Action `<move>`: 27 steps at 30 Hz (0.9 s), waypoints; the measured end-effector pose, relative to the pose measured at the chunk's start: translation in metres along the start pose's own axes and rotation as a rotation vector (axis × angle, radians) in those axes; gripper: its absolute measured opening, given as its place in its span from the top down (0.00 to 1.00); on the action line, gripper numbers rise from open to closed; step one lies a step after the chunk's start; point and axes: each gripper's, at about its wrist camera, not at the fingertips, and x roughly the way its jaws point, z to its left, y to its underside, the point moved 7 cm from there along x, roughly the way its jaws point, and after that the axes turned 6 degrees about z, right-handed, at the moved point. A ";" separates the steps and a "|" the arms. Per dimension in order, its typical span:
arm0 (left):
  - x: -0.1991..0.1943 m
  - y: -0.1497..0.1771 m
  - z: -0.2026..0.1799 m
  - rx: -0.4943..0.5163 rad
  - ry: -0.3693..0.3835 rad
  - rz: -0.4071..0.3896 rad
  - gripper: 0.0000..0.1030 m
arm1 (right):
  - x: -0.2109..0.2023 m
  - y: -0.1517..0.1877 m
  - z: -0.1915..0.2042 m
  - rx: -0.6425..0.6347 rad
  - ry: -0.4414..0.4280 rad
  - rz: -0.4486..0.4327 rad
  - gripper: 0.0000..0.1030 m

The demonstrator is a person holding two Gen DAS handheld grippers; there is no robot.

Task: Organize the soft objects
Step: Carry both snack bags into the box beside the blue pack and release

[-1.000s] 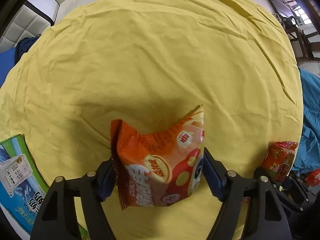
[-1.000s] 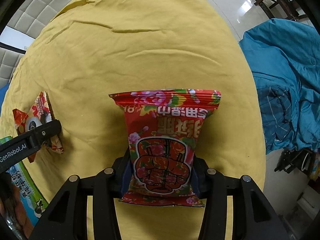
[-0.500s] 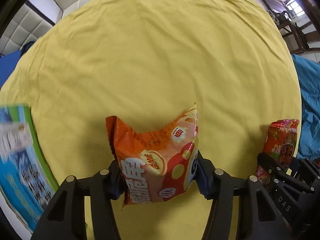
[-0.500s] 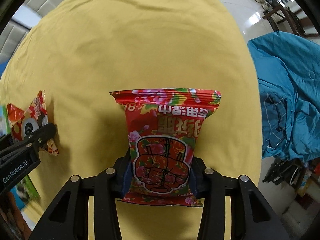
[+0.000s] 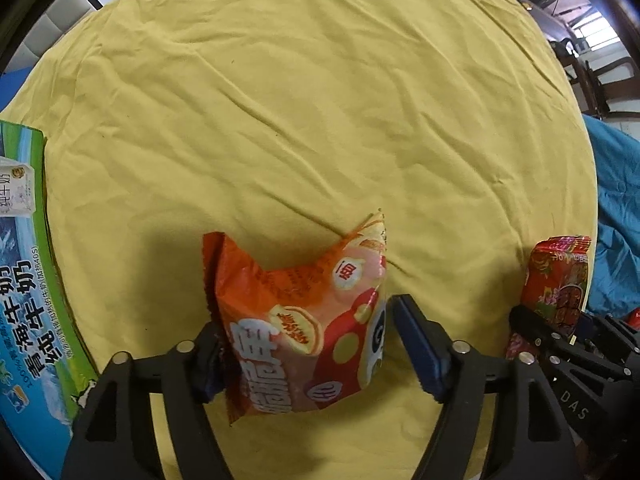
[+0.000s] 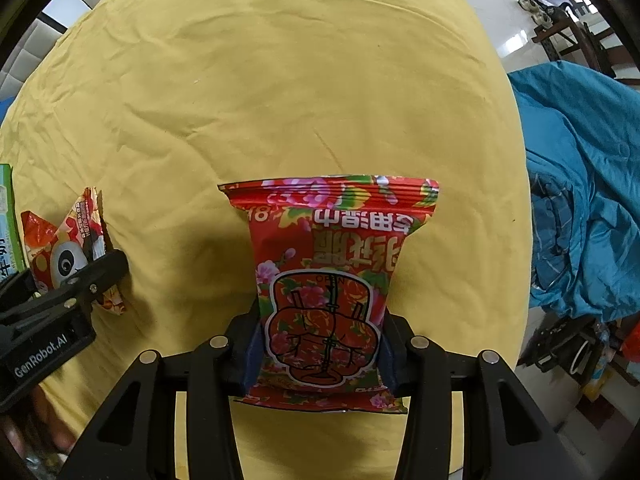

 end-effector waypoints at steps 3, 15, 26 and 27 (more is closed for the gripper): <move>0.001 0.005 0.003 -0.004 0.010 -0.018 0.18 | 0.002 -0.002 -0.005 0.007 -0.003 0.006 0.53; 0.006 -0.004 -0.012 0.022 -0.056 0.010 0.49 | 0.003 -0.003 0.000 0.008 0.042 -0.018 0.55; -0.041 0.012 0.010 0.008 -0.050 -0.093 0.51 | -0.024 0.012 0.022 -0.022 0.004 -0.080 0.56; -0.051 0.015 0.010 0.015 -0.055 -0.118 0.51 | -0.030 0.014 0.025 -0.026 -0.003 -0.091 0.56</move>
